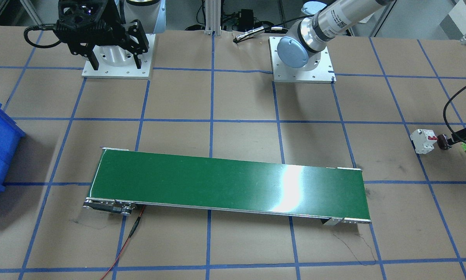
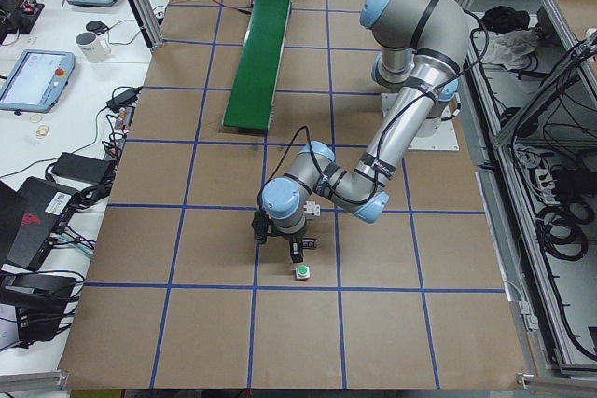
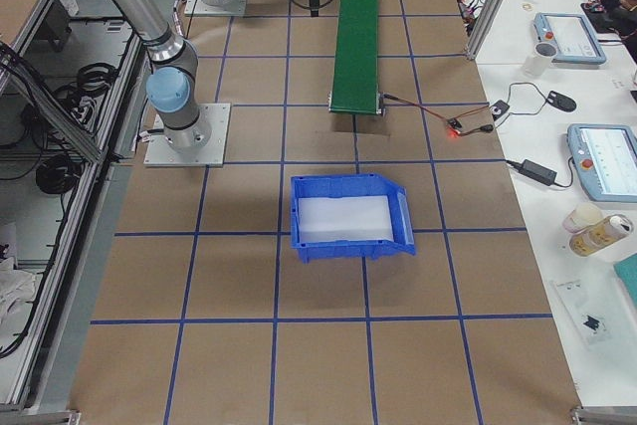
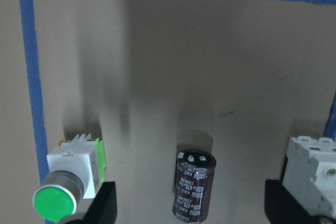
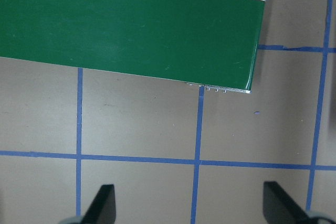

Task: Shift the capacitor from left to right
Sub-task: 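Lower the left gripper over the brown capacitor and close on it, then lift the capacitor with the left gripper and carry it over the conveyor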

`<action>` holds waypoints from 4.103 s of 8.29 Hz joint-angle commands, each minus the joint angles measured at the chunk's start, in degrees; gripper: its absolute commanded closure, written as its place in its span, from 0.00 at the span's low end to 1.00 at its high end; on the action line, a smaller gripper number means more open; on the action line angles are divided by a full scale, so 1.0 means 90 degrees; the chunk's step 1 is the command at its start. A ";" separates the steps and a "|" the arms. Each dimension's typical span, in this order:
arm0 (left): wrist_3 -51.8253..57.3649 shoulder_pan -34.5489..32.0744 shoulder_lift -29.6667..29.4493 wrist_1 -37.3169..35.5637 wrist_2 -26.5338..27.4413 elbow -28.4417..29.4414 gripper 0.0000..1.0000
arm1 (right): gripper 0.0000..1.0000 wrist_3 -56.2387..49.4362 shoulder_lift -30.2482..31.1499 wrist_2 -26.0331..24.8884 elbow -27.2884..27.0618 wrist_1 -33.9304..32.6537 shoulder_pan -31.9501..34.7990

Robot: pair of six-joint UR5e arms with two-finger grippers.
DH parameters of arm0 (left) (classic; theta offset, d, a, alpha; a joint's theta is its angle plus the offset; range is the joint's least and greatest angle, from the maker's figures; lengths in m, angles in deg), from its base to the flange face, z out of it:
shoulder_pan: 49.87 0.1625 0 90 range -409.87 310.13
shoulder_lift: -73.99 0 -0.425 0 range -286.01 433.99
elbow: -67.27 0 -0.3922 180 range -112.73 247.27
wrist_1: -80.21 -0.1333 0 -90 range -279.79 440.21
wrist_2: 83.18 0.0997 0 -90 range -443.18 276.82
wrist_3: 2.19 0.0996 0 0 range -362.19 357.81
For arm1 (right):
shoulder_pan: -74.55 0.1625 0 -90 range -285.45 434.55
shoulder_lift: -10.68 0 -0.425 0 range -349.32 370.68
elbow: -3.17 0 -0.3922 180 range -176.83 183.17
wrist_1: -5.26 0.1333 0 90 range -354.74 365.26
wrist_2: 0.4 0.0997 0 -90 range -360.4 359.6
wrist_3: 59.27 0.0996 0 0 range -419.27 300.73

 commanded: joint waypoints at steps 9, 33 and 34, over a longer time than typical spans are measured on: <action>0.0379 0.0088 -0.0190 -0.0242 0.0052 -0.0477 0.01 | 0.00 0.0000 0.0005 0.0010 0.0000 0.0004 -0.0003; -0.2478 -0.2271 0.1676 0.1339 -0.0895 -0.0224 1.00 | 0.00 0.0000 -0.0005 0.0010 0.0000 0.0004 -0.0003; -0.2550 -0.2672 0.1685 0.1330 -0.0866 -0.0253 1.00 | 0.00 0.0000 -0.0005 0.0010 0.0000 0.0004 -0.0003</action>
